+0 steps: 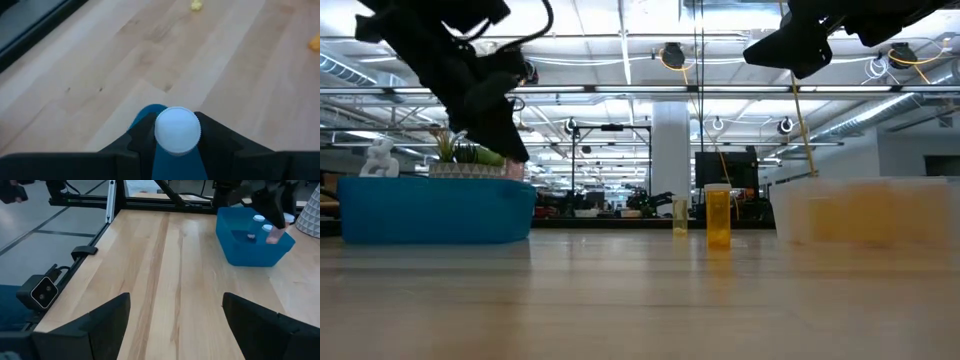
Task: Pick and place medicine bottles into bin by pill shape (circle, oval)
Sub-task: Put the small red pill bottle into the blue bin
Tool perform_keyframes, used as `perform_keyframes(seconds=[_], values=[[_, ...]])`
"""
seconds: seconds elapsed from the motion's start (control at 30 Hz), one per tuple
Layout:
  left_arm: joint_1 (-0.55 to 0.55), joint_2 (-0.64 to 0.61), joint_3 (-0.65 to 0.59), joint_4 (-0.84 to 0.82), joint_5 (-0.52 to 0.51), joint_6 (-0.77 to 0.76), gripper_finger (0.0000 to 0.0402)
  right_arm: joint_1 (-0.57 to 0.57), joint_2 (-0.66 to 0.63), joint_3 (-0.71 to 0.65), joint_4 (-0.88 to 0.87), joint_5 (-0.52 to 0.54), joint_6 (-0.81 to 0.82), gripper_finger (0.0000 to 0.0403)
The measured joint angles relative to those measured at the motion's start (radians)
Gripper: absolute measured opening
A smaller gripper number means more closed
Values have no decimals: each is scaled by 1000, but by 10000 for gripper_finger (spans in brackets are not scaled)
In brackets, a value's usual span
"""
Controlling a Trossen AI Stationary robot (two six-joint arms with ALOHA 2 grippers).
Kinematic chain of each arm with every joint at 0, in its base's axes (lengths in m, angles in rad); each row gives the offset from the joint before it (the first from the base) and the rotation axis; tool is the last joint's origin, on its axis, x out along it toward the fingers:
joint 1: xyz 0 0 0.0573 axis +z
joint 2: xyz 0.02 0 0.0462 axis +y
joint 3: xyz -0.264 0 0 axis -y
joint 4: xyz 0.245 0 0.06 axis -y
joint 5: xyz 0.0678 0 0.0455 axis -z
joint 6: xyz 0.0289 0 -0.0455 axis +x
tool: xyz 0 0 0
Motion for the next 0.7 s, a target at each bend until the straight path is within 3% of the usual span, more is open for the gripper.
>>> perform_keyframes(seconds=[0.17,0.7], values=[[50,14,-45,61,54,52,129,0,0,0,-6,0,0,313],[64,73,-68,101,57,87,129,0,0,0,3,0,-8,313]])
